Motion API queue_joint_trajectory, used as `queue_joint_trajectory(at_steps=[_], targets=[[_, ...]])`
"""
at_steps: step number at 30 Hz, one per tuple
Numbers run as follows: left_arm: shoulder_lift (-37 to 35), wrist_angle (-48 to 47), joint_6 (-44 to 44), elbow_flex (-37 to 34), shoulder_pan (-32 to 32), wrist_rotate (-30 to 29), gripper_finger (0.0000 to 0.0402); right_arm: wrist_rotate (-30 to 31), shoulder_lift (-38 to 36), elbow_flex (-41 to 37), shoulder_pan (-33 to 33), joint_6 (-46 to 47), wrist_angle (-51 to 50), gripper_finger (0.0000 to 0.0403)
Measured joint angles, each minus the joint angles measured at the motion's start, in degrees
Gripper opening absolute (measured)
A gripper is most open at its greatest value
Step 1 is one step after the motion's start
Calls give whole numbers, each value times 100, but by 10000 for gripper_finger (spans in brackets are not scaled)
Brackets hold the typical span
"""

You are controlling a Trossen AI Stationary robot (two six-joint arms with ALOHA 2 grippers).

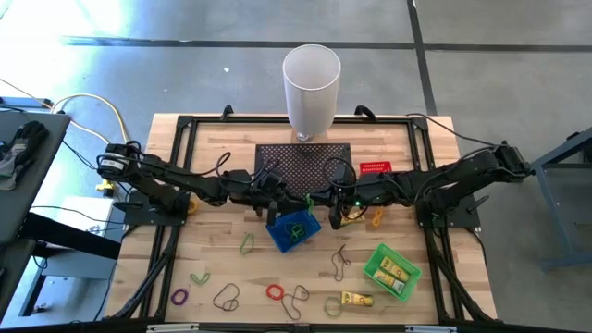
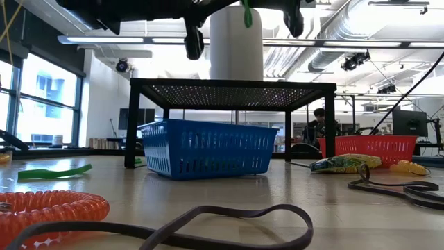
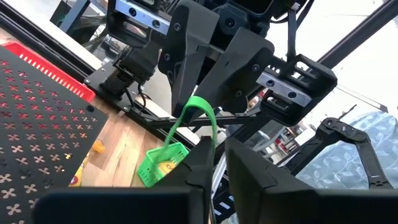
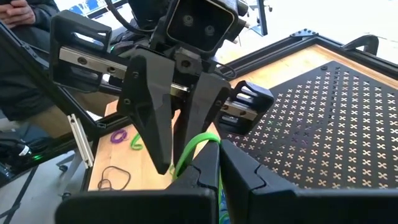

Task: Pick & Place Office Desk Supplies
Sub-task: Put the green rubber band into the blue bin

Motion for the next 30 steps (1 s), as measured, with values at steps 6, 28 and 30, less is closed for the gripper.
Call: queue_joint_trajectory(at_steps=[6, 28, 30], targets=[[0, -2, -13, 0, 0, -2, 2, 0, 0, 0, 0, 97, -20, 2], [-31, -35, 4, 2, 0, 518, 0, -708, -15, 2, 181, 435, 207, 154], [-99, -36, 116, 4, 0, 656, 0, -765, -33, 2, 273, 441, 210, 169]])
